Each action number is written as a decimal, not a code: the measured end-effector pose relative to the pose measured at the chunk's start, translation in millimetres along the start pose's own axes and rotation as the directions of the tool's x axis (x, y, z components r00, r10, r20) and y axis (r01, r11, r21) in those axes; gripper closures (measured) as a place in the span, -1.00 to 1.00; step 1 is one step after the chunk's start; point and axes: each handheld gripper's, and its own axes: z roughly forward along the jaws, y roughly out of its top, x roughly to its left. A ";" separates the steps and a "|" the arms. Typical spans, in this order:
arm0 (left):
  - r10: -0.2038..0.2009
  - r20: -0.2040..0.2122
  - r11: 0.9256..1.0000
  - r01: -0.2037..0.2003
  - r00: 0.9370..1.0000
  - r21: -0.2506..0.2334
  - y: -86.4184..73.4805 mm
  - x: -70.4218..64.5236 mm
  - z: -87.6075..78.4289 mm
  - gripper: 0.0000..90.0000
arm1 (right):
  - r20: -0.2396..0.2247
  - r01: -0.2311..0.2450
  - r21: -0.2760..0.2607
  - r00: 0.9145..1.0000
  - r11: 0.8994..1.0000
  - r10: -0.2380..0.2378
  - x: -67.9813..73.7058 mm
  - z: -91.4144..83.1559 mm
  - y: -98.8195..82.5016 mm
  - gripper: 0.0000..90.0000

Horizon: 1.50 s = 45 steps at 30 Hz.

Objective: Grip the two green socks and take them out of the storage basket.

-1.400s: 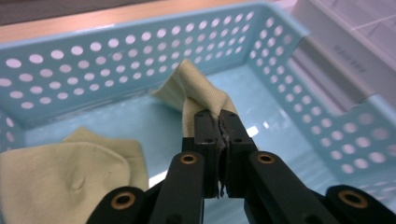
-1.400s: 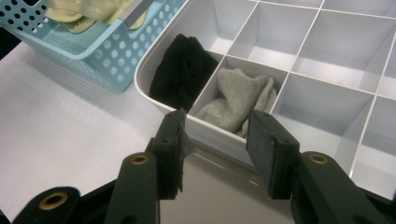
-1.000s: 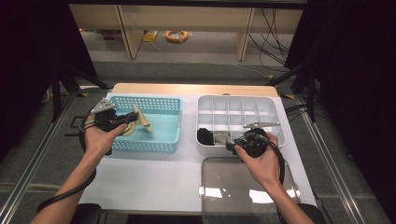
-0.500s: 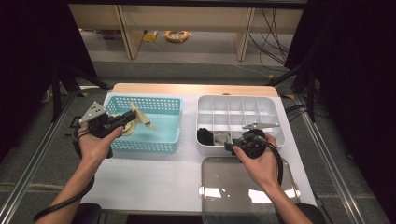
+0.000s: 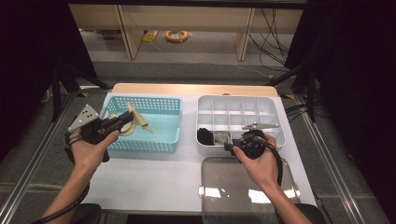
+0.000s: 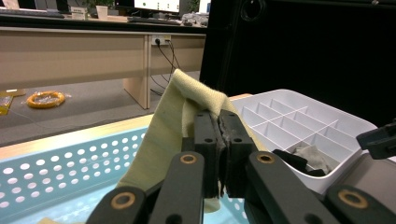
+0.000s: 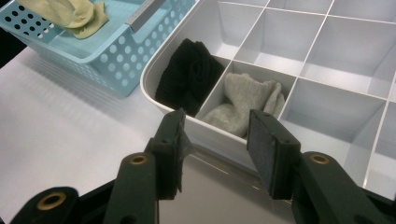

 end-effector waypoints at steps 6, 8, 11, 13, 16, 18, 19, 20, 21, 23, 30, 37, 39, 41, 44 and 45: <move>0.006 0.017 1.000 -0.005 1.000 -0.025 -1.7 -6.2 -5.0 0.93 | 0.004 -0.014 0.000 1.000 1.000 0.014 2.2 -1.2 -0.2 0.28; 0.006 0.025 1.000 -0.005 1.000 -0.027 -2.5 -7.9 -6.3 0.93 | 0.003 -0.013 0.000 1.000 1.000 0.013 2.2 -0.9 -0.6 0.28; 0.010 0.034 1.000 -0.009 0.999 -0.028 -3.0 -10.9 -10.2 0.93 | 0.004 -0.010 -0.001 1.000 1.000 0.010 2.3 -0.9 -0.8 0.27; 0.013 0.036 0.999 -0.012 0.999 -0.032 -3.1 -12.8 -12.8 0.93 | 0.002 -0.010 0.001 1.000 1.000 0.010 2.3 -1.2 -0.9 0.27; 0.020 0.036 0.999 -0.018 0.999 -0.037 -3.0 -15.3 -16.7 0.93 | 0.001 0.008 -0.007 1.000 1.000 -0.008 1.2 -0.8 -0.9 0.27; 0.022 0.040 0.999 -0.020 0.999 -0.038 -3.3 -17.1 -19.5 0.93 | 0.001 0.010 -0.009 1.000 1.000 -0.010 1.1 -0.5 -0.8 0.27; 0.023 0.045 0.999 -0.021 0.999 -0.035 -4.1 -18.9 -21.9 0.93 | 0.005 0.010 -0.010 1.000 1.000 -0.010 1.3 -0.4 -0.7 0.27; 0.023 0.045 0.999 -0.021 0.999 -0.035 -4.1 -18.9 -21.9 0.93 | 0.005 0.004 -0.006 1.000 1.000 -0.004 1.8 -0.8 -0.7 0.27; 0.024 0.046 0.999 -0.023 0.999 -0.034 -4.6 -19.6 -23.2 0.93 | 0.005 0.004 -0.006 1.000 1.000 -0.004 1.9 -0.8 -0.6 0.27; 0.026 0.047 0.999 -0.024 0.999 -0.036 -5.2 -21.1 -25.7 0.93 | 0.004 0.005 -0.005 1.000 1.000 -0.005 2.1 -0.7 -0.7 0.27; 0.033 0.054 0.999 -0.030 0.998 -0.044 -5.3 -24.9 -32.5 0.93 | 0.007 -0.003 0.013 1.000 1.000 0.003 3.3 -0.6 -0.7 0.27; 0.040 0.088 0.999 -0.038 0.995 -0.025 -7.4 -35.7 -32.2 0.93 | 0.002 0.003 -0.005 1.000 1.000 -0.003 5.2 -0.7 -0.5 0.26; 0.044 0.105 0.999 -0.042 0.994 -0.015 -8.2 -40.9 -30.3 0.93 | 0.015 0.037 -0.005 0.999 0.999 -0.037 3.2 -1.6 0.2 0.26; 0.049 0.125 0.999 -0.049 0.991 -0.006 -8.7 -46.6 -27.6 0.93 | -0.001 -0.001 -0.005 1.000 1.000 0.001 5.8 -1.1 -0.3 0.26; 0.051 0.163 0.998 -0.054 0.985 0.010 -8.8 -55.3 -22.9 0.93 | -0.003 0.009 -0.009 1.000 1.000 -0.009 4.6 -1.6 0.5 0.26; 0.059 0.180 0.998 -0.063 0.982 0.016 -8.7 -59.6 -20.3 0.93 | -0.002 0.006 -0.011 1.000 1.000 -0.006 4.9 -2.0 0.7 0.26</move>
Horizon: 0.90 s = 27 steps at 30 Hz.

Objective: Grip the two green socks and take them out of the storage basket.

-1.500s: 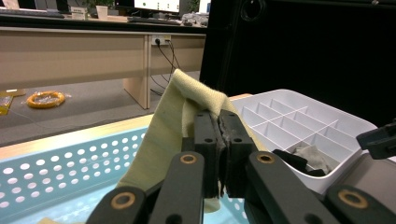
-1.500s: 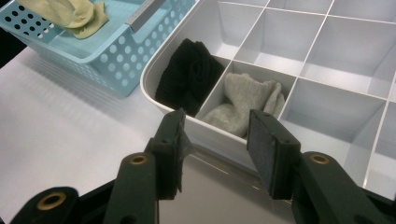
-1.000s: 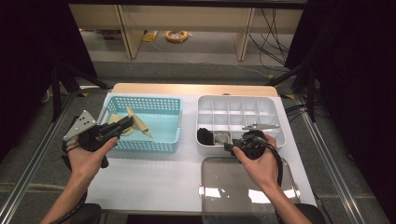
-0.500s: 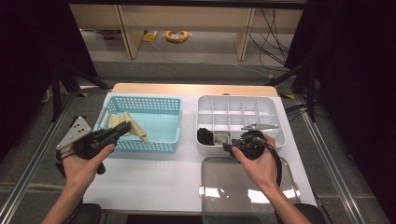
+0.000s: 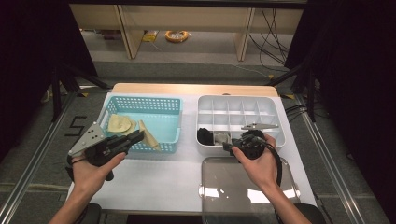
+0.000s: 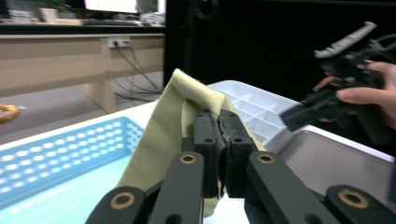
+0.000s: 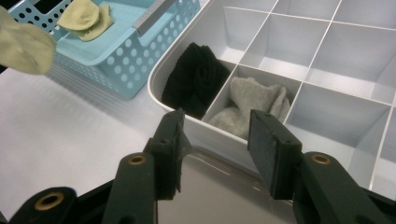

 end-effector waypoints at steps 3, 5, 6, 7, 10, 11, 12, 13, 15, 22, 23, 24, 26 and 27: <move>0.013 0.036 1.000 -0.013 0.999 0.009 1.5 -9.6 8.3 0.93 | 0.015 -0.010 0.001 1.000 1.000 0.010 1.0 -0.7 0.1 0.26; 0.020 0.060 1.000 -0.020 0.998 0.005 2.2 -14.3 12.9 0.93 | 0.006 0.005 0.000 1.000 1.000 -0.005 -0.5 -2.1 -0.1 0.26; 0.022 0.068 1.000 -0.023 0.997 0.012 2.7 -17.6 15.0 0.93 | 0.002 0.005 -0.004 1.000 1.000 -0.005 -0.8 -2.0 -0.2 0.26; 0.021 0.080 1.000 -0.022 0.997 0.012 2.7 -19.8 17.1 0.93 | 0.004 0.017 -0.010 1.000 1.000 -0.017 -1.7 -2.2 0.0 0.26; 0.019 0.115 0.999 -0.022 0.993 0.025 2.0 -26.3 25.1 0.93 | 0.003 -0.012 -0.010 1.000 1.000 0.012 1.7 -2.7 0.0 0.26; 0.023 0.121 0.999 -0.027 0.992 0.030 1.8 -27.7 27.0 0.93 | 0.004 -0.001 -0.011 1.000 1.000 0.001 0.8 -3.0 0.4 0.26; 0.022 0.129 0.999 -0.026 0.991 0.034 1.3 -29.3 29.3 0.93 | 0.003 0.002 -0.012 1.000 1.000 -0.002 0.4 -3.0 0.5 0.26; 0.016 0.138 0.999 -0.021 0.990 0.039 0.5 -31.6 32.6 0.93 | 0.003 0.002 -0.012 1.000 1.000 -0.002 0.4 -3.0 0.5 0.26; 0.017 0.163 0.998 -0.027 0.987 0.058 -2.3 -35.7 40.0 0.93 | 0.001 0.000 -0.012 1.000 1.000 0.000 0.2 -3.5 0.4 0.26; 0.010 0.210 0.987 -0.044 0.978 0.154 -20.3 -38.7 58.6 0.92 | -0.005 0.001 -0.001 1.000 1.000 -0.001 1.4 -2.2 0.0 0.26; 0.001 0.213 0.984 -0.039 0.977 0.175 -24.4 -36.5 60.3 0.92 | 0.002 0.003 -0.005 1.000 1.000 -0.003 1.8 -1.7 -0.1 0.26; -0.007 0.209 0.978 -0.036 0.978 0.203 -28.1 -34.0 60.8 0.92 | -0.001 -0.019 -0.001 1.000 1.000 0.019 3.5 -1.4 -0.5 0.26; -0.027 0.205 0.968 -0.026 0.978 0.249 -35.1 -27.4 60.5 0.92 | 0.001 0.003 0.001 1.000 1.000 -0.003 1.9 -0.2 -0.6 0.26; -0.029 0.203 0.960 -0.030 0.979 0.279 -36.9 -24.7 59.4 0.91 | -0.006 0.020 0.001 1.000 1.000 -0.020 0.5 0.1 -0.4 0.26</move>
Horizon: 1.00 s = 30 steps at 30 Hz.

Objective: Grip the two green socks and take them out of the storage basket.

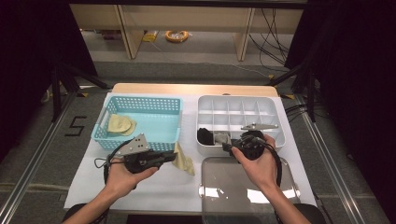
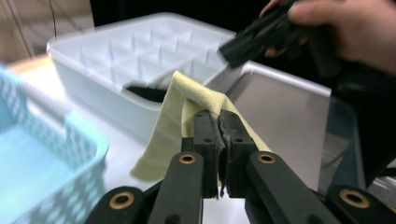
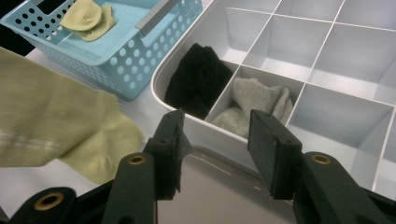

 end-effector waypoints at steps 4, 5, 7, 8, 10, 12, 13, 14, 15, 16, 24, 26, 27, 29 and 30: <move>-0.015 -0.048 0.990 0.022 0.999 0.138 -13.0 9.7 -11.1 0.91 | 0.003 0.002 0.008 1.000 1.000 -0.002 2.1 0.9 -0.2 0.26; -0.031 -0.052 0.982 0.040 0.998 0.182 -15.9 11.9 -13.9 0.90 | 0.006 -0.033 0.027 0.999 0.999 0.033 5.6 2.1 -0.6 0.26; -0.055 -0.096 0.970 0.076 0.994 0.231 -21.5 17.0 -21.1 0.90 | 0.003 0.010 0.015 1.000 1.000 -0.010 3.2 3.8 -0.4 0.26; -0.060 -0.104 0.963 0.086 0.993 0.257 -22.8 19.2 -23.0 0.90 | -0.002 0.012 0.019 1.000 1.000 -0.012 4.5 4.6 -0.6 0.26; -0.091 -0.137 0.944 0.129 0.986 0.303 -25.9 24.2 -27.2 0.89 | -0.005 -0.003 0.035 1.000 0.999 0.003 6.8 5.5 -0.8 0.26; -0.079 -0.176 0.914 0.142 0.981 0.379 -28.7 31.1 -30.9 0.88 | -0.003 -0.004 0.043 1.000 0.999 0.004 8.8 6.4 -0.8 0.26; -0.087 -0.183 0.910 0.153 0.979 0.385 -30.0 32.9 -31.7 0.87 | -0.004 0.000 0.042 1.000 0.999 0.000 9.5 7.0 -1.1 0.26; -0.099 -0.196 0.904 0.170 0.976 0.392 -31.4 35.3 -32.8 0.87 | -0.004 0.000 0.042 1.000 0.999 0.000 9.5 7.0 -1.1 0.26; -0.095 -0.210 0.891 0.177 0.973 0.417 -32.9 37.3 -33.7 0.87 | -0.008 -0.017 0.045 1.000 0.999 0.018 11.4 7.1 -1.4 0.26; -0.100 -0.219 0.879 0.189 0.971 0.438 -34.1 39.7 -34.5 0.85 | -0.008 -0.015 0.045 1.000 0.999 0.015 11.2 7.5 -1.6 0.26; -0.027 -0.362 0.802 0.236 0.932 0.548 -40.1 52.8 -45.6 0.61 | -0.009 0.006 0.044 1.000 0.999 -0.006 9.1 8.2 -2.4 0.26; 0.003 -0.381 0.811 0.221 0.925 0.542 -38.3 53.2 -49.9 0.55 | -0.016 0.011 0.030 1.000 0.999 -0.010 8.7 8.5 -2.6 0.26; 0.017 -0.378 0.812 0.208 0.926 0.546 -36.6 53.2 -51.4 0.53 | -0.012 -0.040 0.052 0.999 0.998 0.041 12.4 7.0 -2.8 0.26; -0.001 -0.354 0.852 0.185 0.935 0.490 -31.0 47.2 -46.3 0.45 | -0.012 -0.013 0.050 1.000 0.999 0.014 10.3 9.0 -2.8 0.26; -0.001 -0.354 0.852 0.185 0.935 0.490 -31.0 47.2 -46.3 0.45 | -0.012 -0.013 0.050 1.000 0.999 0.014 10.3 9.0 -2.8 0.26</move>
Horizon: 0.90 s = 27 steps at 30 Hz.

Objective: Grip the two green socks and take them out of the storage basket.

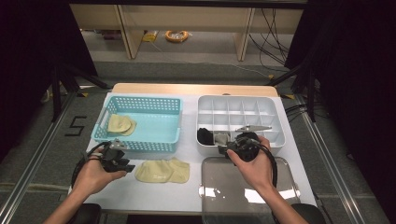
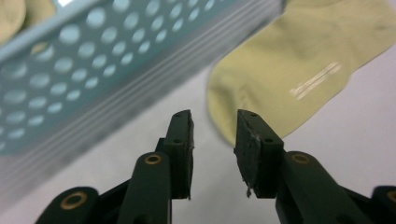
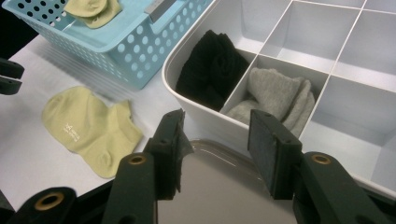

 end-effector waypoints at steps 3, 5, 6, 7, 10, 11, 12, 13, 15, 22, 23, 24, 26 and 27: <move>0.018 0.116 0.997 -0.010 0.993 -0.073 15.4 -14.3 5.3 0.44 | 0.006 0.022 0.006 1.000 1.000 -0.022 -0.1 1.8 -0.3 0.28; 0.043 0.157 0.993 -0.026 0.987 -0.111 24.5 -22.4 11.4 0.43 | 0.009 -0.001 0.029 1.000 1.000 0.000 1.4 2.8 -0.8 0.30; 0.062 0.171 0.992 -0.042 0.983 -0.116 28.9 -25.4 14.0 0.43 | 0.009 -0.001 0.029 1.000 1.000 0.000 1.4 2.8 -0.8 0.30; 0.064 0.187 0.993 -0.044 0.980 -0.113 34.6 -30.4 17.7 0.43 | 0.008 0.000 0.030 1.000 1.000 0.000 1.3 2.7 -0.8 0.31; 0.091 0.233 0.992 -0.066 0.968 -0.111 50.6 -42.6 34.1 0.39 | 0.015 -0.002 0.030 1.000 1.000 0.001 1.3 2.0 -0.5 0.33; 0.077 0.254 0.992 -0.049 0.964 -0.114 56.5 -47.6 45.4 0.39 | 0.017 0.006 0.030 1.000 1.000 -0.006 0.4 1.8 -0.5 0.33; 0.108 0.253 0.992 -0.087 0.961 -0.092 59.2 -47.2 49.4 0.36 | 0.018 -0.002 0.022 1.000 1.000 0.001 1.2 2.6 -1.1 0.33; 0.119 0.248 0.991 -0.102 0.961 -0.082 62.1 -48.9 55.8 0.35 | 0.007 0.002 0.025 1.000 1.000 -0.002 1.0 1.2 -1.1 0.33; 0.108 0.247 0.992 -0.090 0.963 -0.084 65.0 -53.4 67.6 0.31 | 0.013 0.015 0.023 1.000 1.000 -0.015 -0.4 0.5 -1.7 0.33; 0.209 0.203 0.977 -0.193 0.957 -0.095 68.6 -51.7 93.4 0.15 | 0.010 0.007 0.012 1.000 1.000 -0.007 -1.2 -1.5 -2.7 0.32; 0.222 0.202 0.974 -0.208 0.954 -0.089 69.1 -51.0 94.5 0.16 | 0.010 0.005 0.012 1.000 1.000 -0.006 -1.3 -1.4 -2.9 0.32; 0.232 0.200 0.972 -0.220 0.952 -0.078 69.7 -50.9 94.8 0.16 | 0.010 0.005 0.012 1.000 1.000 -0.006 -1.3 -1.4 -2.9 0.32; 0.255 0.208 0.967 -0.245 0.944 -0.074 70.0 -51.4 98.6 0.18 | 0.008 -0.002 0.015 1.000 1.000 0.002 -0.6 -0.8 -3.3 0.32; 0.246 0.213 0.969 -0.236 0.946 -0.071 69.6 -52.2 100.4 0.20 | 0.011 -0.009 0.019 1.000 1.000 0.008 0.7 -1.1 -3.3 0.32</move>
